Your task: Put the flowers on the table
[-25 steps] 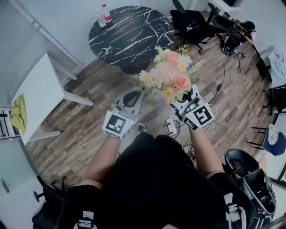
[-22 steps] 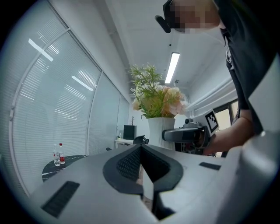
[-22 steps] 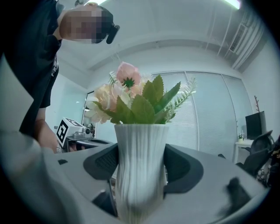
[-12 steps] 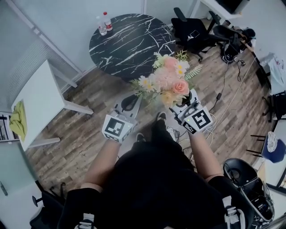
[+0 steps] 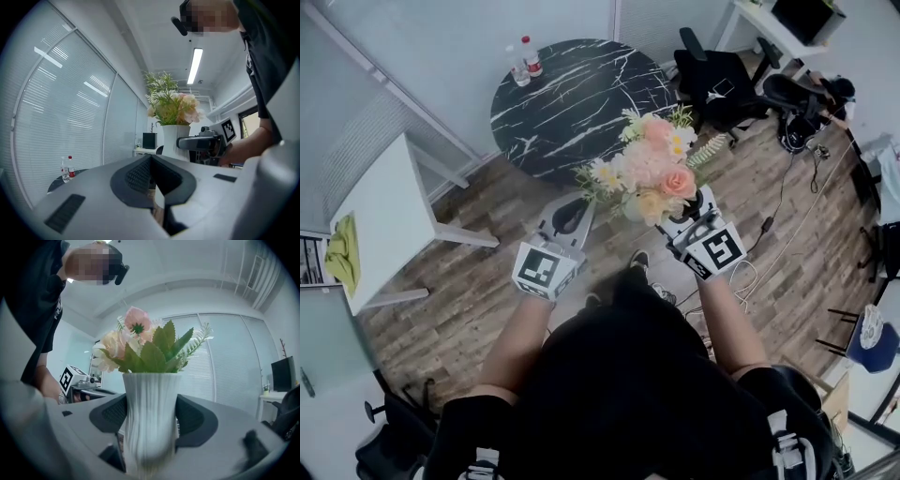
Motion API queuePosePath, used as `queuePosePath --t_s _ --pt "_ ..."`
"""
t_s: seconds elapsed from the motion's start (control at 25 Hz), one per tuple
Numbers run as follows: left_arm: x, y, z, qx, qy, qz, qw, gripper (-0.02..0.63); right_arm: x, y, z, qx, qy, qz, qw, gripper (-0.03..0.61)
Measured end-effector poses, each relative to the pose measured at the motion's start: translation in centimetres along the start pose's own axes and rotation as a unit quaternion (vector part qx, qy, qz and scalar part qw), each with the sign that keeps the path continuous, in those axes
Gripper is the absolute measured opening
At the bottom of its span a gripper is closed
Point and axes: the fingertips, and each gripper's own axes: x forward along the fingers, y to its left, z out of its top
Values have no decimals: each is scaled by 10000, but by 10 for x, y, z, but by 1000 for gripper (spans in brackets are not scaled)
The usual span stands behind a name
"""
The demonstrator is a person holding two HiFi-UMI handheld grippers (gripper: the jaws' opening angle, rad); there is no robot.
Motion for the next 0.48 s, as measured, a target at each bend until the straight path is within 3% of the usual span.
queuePosePath --t_s 0.48 --pt "90 20 7 -65 106 492 9987 12 26 -93 -9 101 37 445 9990 325"
